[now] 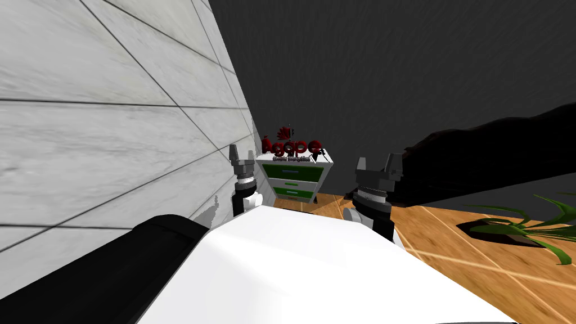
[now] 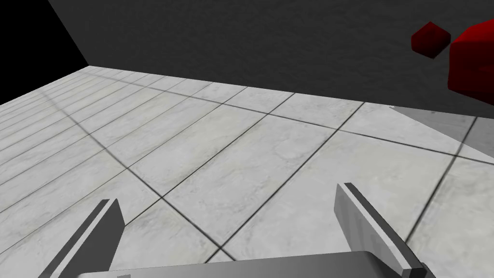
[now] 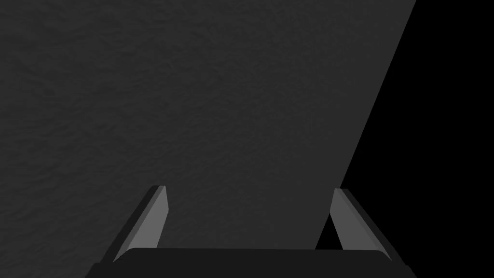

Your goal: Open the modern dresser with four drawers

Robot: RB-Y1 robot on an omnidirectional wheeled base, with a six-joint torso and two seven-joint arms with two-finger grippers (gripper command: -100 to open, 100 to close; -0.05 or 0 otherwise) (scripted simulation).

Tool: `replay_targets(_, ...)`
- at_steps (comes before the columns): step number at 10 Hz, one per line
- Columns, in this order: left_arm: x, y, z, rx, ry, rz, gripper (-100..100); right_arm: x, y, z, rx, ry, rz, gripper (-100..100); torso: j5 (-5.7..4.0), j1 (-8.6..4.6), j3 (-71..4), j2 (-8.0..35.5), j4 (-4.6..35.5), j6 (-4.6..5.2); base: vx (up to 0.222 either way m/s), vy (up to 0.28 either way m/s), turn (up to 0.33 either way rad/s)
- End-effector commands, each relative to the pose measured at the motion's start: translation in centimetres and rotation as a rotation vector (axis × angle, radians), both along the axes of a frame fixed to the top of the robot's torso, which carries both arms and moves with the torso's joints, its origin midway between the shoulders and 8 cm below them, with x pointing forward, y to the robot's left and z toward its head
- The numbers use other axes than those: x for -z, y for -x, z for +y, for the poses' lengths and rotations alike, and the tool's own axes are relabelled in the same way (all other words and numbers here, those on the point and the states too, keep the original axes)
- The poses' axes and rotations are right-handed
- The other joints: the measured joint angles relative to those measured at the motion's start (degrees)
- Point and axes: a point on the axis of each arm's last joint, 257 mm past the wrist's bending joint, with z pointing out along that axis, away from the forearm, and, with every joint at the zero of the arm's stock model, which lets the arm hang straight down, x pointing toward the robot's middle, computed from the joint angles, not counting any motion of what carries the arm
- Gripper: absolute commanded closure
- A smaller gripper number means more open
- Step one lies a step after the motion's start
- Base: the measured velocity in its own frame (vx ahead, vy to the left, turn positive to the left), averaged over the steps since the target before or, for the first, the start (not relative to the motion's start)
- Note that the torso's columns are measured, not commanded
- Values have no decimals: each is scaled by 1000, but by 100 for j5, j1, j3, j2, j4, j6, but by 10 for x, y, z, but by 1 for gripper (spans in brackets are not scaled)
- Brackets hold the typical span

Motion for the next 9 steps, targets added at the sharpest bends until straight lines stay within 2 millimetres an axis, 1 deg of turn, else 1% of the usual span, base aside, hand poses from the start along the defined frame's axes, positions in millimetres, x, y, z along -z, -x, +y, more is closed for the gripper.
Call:
replay_targets(1, 0, 0, 0, 0, 0, 0, 0, 0, 0, 0, 0, 0, 0, 0, 0, 0, -467, 232, 235, 0, 0, 0, 0)
replay_targets(3, 0, 0, 0, 0, 0, 0, 0, 0, 0, 0, 0, 0, 0, 0, 0, 0, -2014, 1003, 1006, 0, 0, 0, 0)
replay_targets(9, 0, 0, 0, 0, 0, 0, 0, 0, 0, 0, 0, 0, 0, 0, 0, 0, -7073, 3539, 3537, 0, 0, 0, 0)
